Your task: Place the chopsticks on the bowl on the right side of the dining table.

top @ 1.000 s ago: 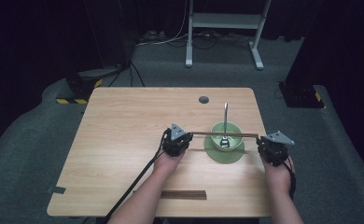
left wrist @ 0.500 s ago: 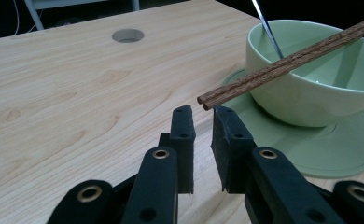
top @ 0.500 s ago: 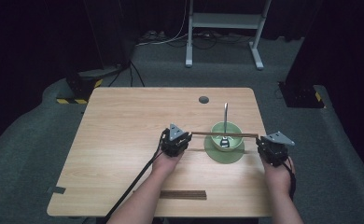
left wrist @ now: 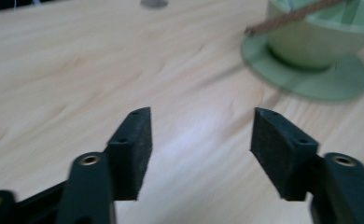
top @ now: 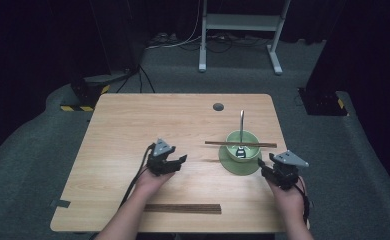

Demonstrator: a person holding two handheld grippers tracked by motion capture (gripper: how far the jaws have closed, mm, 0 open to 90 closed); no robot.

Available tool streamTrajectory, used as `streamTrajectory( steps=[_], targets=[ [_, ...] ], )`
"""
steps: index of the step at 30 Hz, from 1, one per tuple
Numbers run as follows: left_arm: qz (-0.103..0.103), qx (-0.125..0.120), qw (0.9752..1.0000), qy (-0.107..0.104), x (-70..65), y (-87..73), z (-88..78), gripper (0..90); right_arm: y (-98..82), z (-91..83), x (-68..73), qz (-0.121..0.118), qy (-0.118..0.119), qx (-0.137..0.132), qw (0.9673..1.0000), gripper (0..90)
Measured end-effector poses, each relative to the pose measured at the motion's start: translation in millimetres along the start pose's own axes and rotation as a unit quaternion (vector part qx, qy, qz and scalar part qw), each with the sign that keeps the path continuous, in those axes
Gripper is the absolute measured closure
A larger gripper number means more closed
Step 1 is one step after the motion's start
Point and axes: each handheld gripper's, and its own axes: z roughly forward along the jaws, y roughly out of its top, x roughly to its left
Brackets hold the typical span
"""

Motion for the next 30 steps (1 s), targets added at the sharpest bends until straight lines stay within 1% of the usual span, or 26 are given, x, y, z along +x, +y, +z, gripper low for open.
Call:
streamTrajectory(
  steps=[2, 3, 4, 6, 7, 9, 11, 12, 14, 16, 17, 18, 20, 21, 22, 23, 26, 30],
  targets=[
    [0.006, 0.017, 0.9998, 0.01, 11.5, -15.2, -19.7, 30.7, -3.1, -1.5, 13.2, 0.006, 0.029, 0.003, 0.9995, 42.4],
    [0.006, 0.024, 0.9996, 0.015, 17.6, -24.2, -30.1, 28.7, -4.8, -1.5, 20.5, 0.006, 0.041, 0.006, 0.9991, 40.4],
    [-0.001, 0.032, 0.9993, 0.018, 24.5, -33.9, -40.5, 26.9, -6.6, -1.0, 28.0, 0.003, 0.055, 0.01, 0.9985, 38.7],
    [-0.014, 0.048, 0.998, 0.038, 41.2, -57.0, -63.4, 22.2, -12.0, 2.9, 44.3, 0.0, 0.085, 0.024, 0.9961, 35.9],
    [-0.018, 0.053, 0.9975, 0.043, 46.5, -64.8, -70.8, 21.3, -15.1, 5.9, 50.7, -0.001, 0.094, 0.033, 0.9951, 35.3],
    [-0.03, 0.063, 0.996, 0.056, 59.3, -83.7, -88.8, 19.2, -21.5, 12.2, 60.4, -0.006, 0.101, 0.049, 0.9937, 35.0],
    [-0.031, 0.075, 0.9938, 0.076, 67.1, -98.8, -102.9, 18.5, -28.1, 19.9, 68.3, -0.012, 0.102, 0.068, 0.9924, 34.4],
    [-0.031, 0.079, 0.993, 0.082, 69.3, -104.9, -108.0, 18.4, -30.7, 23.4, 71.3, -0.009, 0.104, 0.077, 0.9916, 33.9],
    [-0.028, 0.09, 0.9912, 0.093, 71.5, -114.7, -112.6, 17.8, -34.9, 28.1, 76.0, -0.015, 0.1, 0.089, 0.9909, 33.4],
    [-0.034, 0.088, 0.9911, 0.093, 71.3, -116.4, -113.1, 15.0, -37.2, 29.0, 79.9, -0.024, 0.088, 0.089, 0.9918, 33.6],
    [-0.03, 0.092, 0.9908, 0.095, 70.0, -115.7, -111.1, 15.0, -37.2, 29.1, 81.1, -0.029, 0.084, 0.089, 0.992, 33.6],
    [-0.029, 0.092, 0.9911, 0.091, 69.2, -114.9, -109.6, 13.7, -37.3, 29.2, 82.2, -0.037, 0.081, 0.09, 0.9919, 33.4],
    [-0.026, 0.09, 0.9919, 0.085, 68.4, -115.5, -108.6, 12.4, -37.3, 29.6, 81.7, -0.036, 0.081, 0.09, 0.992, 32.3],
    [-0.025, 0.09, 0.9921, 0.084, 68.8, -115.8, -108.7, 11.8, -37.3, 29.6, 82.2, -0.032, 0.076, 0.091, 0.9924, 29.4],
    [-0.026, 0.089, 0.9922, 0.083, 68.9, -115.8, -108.7, 11.8, -37.3, 29.7, 84.6, -0.025, 0.061, 0.093, 0.9935, 26.4],
    [-0.026, 0.089, 0.9923, 0.082, 69.0, -115.8, -108.7, 11.8, -37.0, 30.2, 85.6, -0.023, 0.059, 0.094, 0.9936, 26.4],
    [-0.026, 0.089, 0.9923, 0.082, 69.0, -115.9, -108.8, 11.8, -36.5, 31.0, 87.3, -0.018, 0.057, 0.095, 0.9936, 26.0],
    [-0.025, 0.089, 0.9924, 0.081, 68.7, -116.1, -109.1, 11.8, -36.5, 31.0, 87.2, -0.017, 0.058, 0.095, 0.9936, 25.9]
  ],
)
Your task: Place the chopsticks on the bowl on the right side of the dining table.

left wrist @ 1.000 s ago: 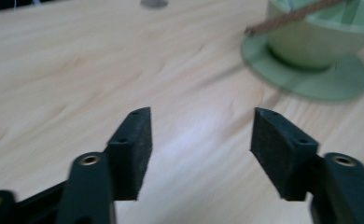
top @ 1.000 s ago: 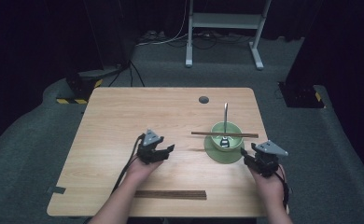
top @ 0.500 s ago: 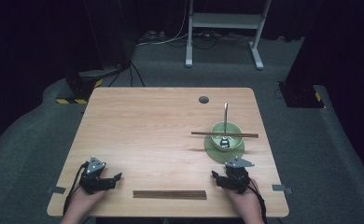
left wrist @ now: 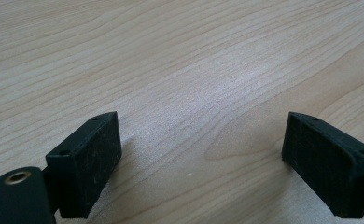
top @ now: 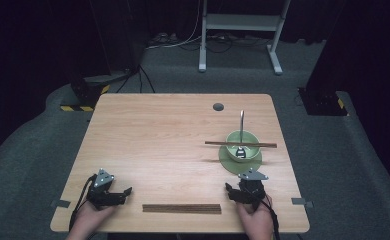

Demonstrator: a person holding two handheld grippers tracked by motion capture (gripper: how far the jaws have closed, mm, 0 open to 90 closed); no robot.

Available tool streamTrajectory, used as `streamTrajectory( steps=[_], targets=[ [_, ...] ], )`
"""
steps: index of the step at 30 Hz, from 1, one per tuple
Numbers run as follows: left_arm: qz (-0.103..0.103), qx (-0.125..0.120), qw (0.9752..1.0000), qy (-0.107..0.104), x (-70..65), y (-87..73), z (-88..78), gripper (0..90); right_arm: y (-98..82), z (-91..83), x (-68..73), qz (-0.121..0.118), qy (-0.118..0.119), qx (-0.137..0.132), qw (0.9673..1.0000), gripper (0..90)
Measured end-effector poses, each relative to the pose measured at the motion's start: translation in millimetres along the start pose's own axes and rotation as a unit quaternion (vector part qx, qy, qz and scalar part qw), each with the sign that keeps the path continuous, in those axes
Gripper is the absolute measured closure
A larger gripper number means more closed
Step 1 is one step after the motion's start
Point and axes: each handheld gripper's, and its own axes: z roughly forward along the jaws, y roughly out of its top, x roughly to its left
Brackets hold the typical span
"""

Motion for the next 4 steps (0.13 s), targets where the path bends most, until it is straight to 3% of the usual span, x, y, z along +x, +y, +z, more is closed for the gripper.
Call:
streamTrajectory(
  steps=[4],
  targets=[
    [0.0, 0.0, 1.0, 0.0, -0.2, -0.2, -0.2, 11.8, -0.2, -0.2, -0.1, 0.0, 0.001, 0.0, 1.0, 25.9]
  ],
)
